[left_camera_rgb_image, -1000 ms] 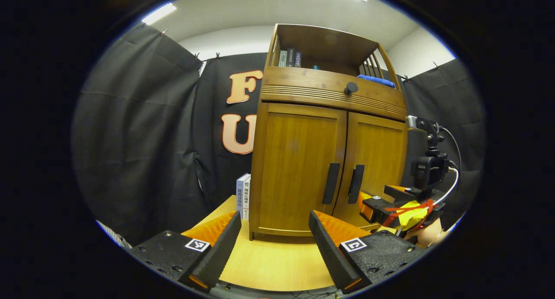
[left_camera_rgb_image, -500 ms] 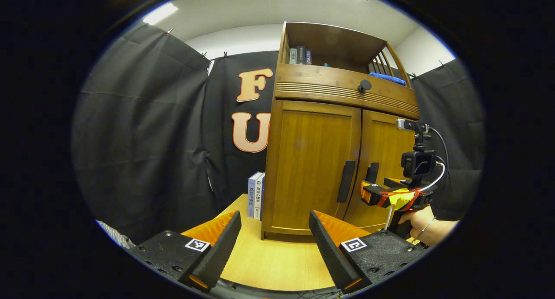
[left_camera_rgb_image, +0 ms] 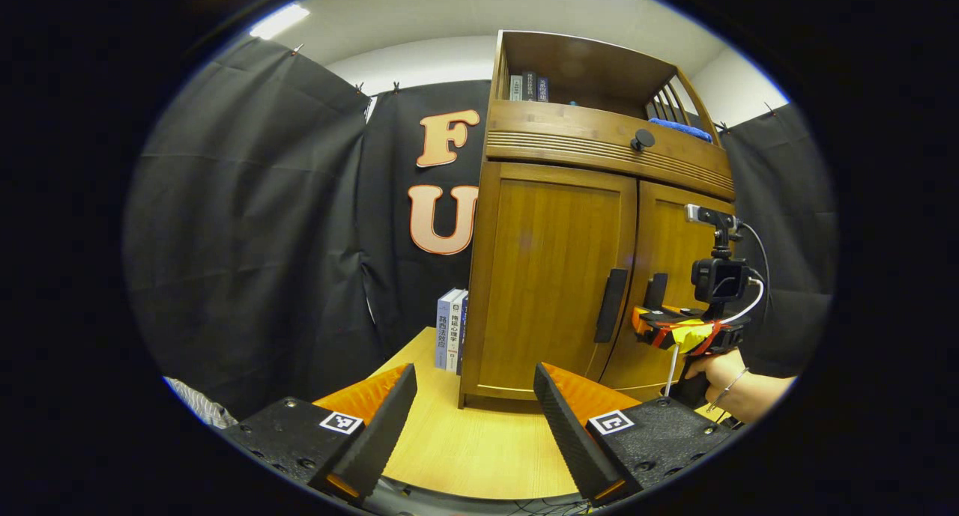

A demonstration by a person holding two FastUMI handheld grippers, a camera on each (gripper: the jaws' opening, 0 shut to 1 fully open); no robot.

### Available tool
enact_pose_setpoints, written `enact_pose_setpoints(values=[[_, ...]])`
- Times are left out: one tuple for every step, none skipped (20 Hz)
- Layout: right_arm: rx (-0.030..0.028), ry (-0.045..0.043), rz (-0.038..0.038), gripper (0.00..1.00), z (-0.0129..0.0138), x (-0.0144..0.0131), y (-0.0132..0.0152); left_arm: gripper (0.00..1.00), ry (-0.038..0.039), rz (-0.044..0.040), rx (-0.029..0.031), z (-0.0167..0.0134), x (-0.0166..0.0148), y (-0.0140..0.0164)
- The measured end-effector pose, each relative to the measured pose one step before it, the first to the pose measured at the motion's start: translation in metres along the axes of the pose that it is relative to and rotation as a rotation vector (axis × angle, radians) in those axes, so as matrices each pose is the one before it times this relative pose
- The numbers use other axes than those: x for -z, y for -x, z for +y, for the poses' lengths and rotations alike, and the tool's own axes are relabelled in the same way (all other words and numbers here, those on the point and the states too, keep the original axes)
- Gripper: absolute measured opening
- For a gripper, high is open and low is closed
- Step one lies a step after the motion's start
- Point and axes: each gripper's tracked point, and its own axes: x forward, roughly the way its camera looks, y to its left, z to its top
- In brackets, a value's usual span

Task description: Open the right door of the double-door shoe cabinet with the right hand, and open the left door with the left hand.

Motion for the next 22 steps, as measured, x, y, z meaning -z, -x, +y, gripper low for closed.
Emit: enact_pose_setpoints(values=[[0.006, -0.00906, 0.0041, 0.5, -0.00348, 0.00317, 0.00303, 0.95, 0.00063, 0.00128, 0.00019, 0.00046, 0.00169, 0.00015], [-0.00606, -0.014, -0.00027, 0.46, 0.00204, -0.00296, -0.00365, 0.95, 0.00109, 0.00041, 0.00045, 0.00032, 0.00019, 0.00133], [-0.00664, -0.0031, 0.00897, 0.42, 0.00039, 0.00091, 0.00053, 0.98, 0.00202, -0.00062, 0.00168, -0.00029, -0.00038, 0.00104], [-0.00275, -0.00876, -0.00252, 0.39, -0.00026, 0.00038, -0.00025, 0.98, 0.00228, -0.00098, 0.00092, -0.00082, -0.00048, 0.00089], [-0.00343, 0.00102, 0.0039, 0.34, 0.00084, 0.00028, 0.00152, 0.95, 0.00165, -0.00188, 0.00156, -0.00023, -0.00052, 0.00073], [-0.00508, 0.00769, 0.00194, 0.29, -0.0004, -0.0004, 0.00071, 0.95, 0.00038, -0.00247, 0.00167, -0.00068, -0.00063, 0.00108], [-0.00462, 0.00336, 0.00635, 0.3, -0.00075, 0.00278, 0.00213, 0.95, -0.001, -0.00431, 0.00127, -0.00047, -0.0003, 0.00148], [-0.00235, -0.01015, -0.00518, 0.3, 0.00038, -0.00165, 0.00607, 0.95, -0.00054, -0.00304, 0.00088, -0.00085, -0.00072, 0.00177], [-0.00375, -0.00628, 0.00744, 0.3, -0.00051, 0.00104, 0.0046, 0.95, 0.00172, -0.00207, 0.00194, -0.00098, 0.00038, 0.00125], [-0.00086, 0.00102, 0.00074, 0.34, -0.00165, -0.0014, 0.00499, 0.95, 0.0032, 0.00089, 0.00292, -0.00233, 0.00011, 0.0017], [-0.00181, 0.00228, 0.00691, 0.3, -0.00161, 0.00133, 0.0068, 0.95, 0.00314, 0.00138, 0.00282, -0.00288, -0.00002, 0.00187], [-0.00071, -0.00235, 0.00222, 0.3, -0.00127, 0.00186, 0.00803, 0.95, 0.00339, -0.00033, 0.00216, -0.00368, -0.00057, 0.00249], [-0.00387, -0.00205, 0.00343, 0.27, -0.00204, 0.00235, 0.01001, 0.95, 0.00293, -0.00273, 0.00124, -0.00379, 0.00021, 0.00276], [-0.00495, -0.00292, 0.00081, 0.3, -0.00254, 0.00155, 0.01005, 0.98, 0.00052, -0.00223, 0.00151, -0.00519, 0.00015, 0.00219], [-0.00674, -0.00249, 0.00398, 0.3, -0.00274, 0.00131, 0.00874, 0.95, 0.00047, 0.00153, -0.00079, -0.00486, 0.00067, 0.00195], [-0.00607, -0.00544, 0.00556, 0.34, -0.00349, 0.00208, 0.00865, 0.95, 0.00193, 0.00393, 0.00258, -0.0057, 0.00005, 0.00264], [-0.00699, -0.00565, 0.00758, 0.34, -0.00387, 0.00108, 0.01006, 0.92, 0.00245, 0.00047, 0.00428, -0.00616, -0.00061, 0.00353], [-0.00694, -0.00665, 0.00528, 0.3, -0.00383, 0.00059, 0.01078, 0.92, 0.00178, -0.00325, 0.00396, -0.00624, -0.00143, 0.00303], [-0.0063, -0.00457, 0.0031, 0.3, -0.00368, 0.00145, 0.0091, 0.92, 0.00013, -0.00303, 0.00241, -0.0063, -0.00097, 0.00265], [-0.00675, 0.0013, 0.00266, 0.3, -0.00301, 0.0013, 0.0057, 0.92, -0.00198, 0.00159, -0.00098, -0.00623, 0.00027, 0.00316], [-0.00737, 0.00703, 0.00195, 0.3, -0.00391, 0.0019, 0.00814, 0.95, -0.00293, 0.00144, -0.00081, -0.00647, 0.00124, 0.00376], [-0.00679, 0.0072, 0.00268, 0.3, -0.0057, 0.00021, 0.00844, 0.95, -0.00112, -0.00188, -0.0022, -0.0057, -0.00128, 0.00393]])
